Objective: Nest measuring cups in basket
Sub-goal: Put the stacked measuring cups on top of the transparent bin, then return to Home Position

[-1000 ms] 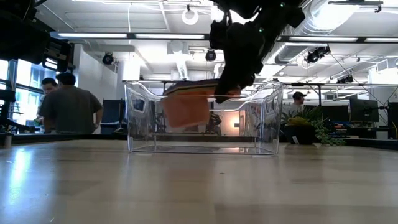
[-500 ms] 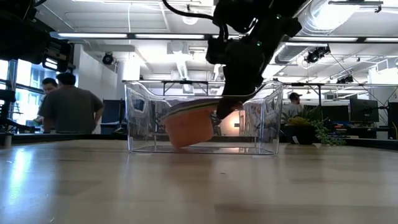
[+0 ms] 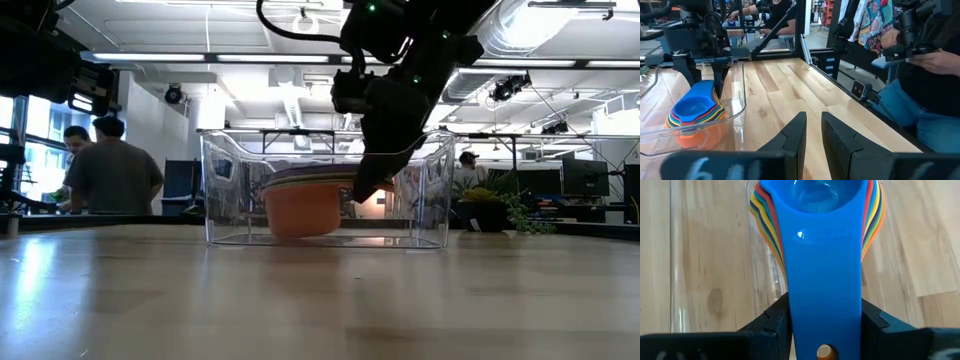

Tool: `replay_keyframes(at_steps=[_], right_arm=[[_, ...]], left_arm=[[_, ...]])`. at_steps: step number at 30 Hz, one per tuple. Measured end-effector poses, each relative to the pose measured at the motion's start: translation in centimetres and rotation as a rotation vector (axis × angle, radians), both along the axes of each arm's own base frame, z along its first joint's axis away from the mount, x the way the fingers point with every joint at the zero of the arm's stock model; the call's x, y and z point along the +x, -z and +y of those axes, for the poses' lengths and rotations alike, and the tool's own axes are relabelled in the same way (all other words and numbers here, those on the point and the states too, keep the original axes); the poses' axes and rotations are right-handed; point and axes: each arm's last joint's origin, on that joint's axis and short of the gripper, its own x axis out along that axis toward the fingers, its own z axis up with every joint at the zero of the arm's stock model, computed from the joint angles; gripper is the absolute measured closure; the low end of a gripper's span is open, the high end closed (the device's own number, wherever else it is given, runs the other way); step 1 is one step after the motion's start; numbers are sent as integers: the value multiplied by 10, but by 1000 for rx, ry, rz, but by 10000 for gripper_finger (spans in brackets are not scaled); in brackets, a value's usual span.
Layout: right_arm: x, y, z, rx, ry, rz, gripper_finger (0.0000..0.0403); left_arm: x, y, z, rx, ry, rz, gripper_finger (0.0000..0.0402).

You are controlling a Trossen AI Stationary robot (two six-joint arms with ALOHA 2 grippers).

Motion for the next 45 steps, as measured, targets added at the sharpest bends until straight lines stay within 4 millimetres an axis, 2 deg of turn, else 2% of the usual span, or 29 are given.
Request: replay_keyframes(at_steps=[15,37,40,45], right_arm=[[0,0,0,-10,-15,1,233],[0,0,-3,13,-15,2,227],[0,0,-6,25,-2,2,212],[0,0,-7,14,12,4,162]], left_arm=[[0,0,0,0,0,0,351],[0,0,0,0,0,0,351],[0,0,0,0,0,-1,351],[0,0,0,0,0,0,351]])
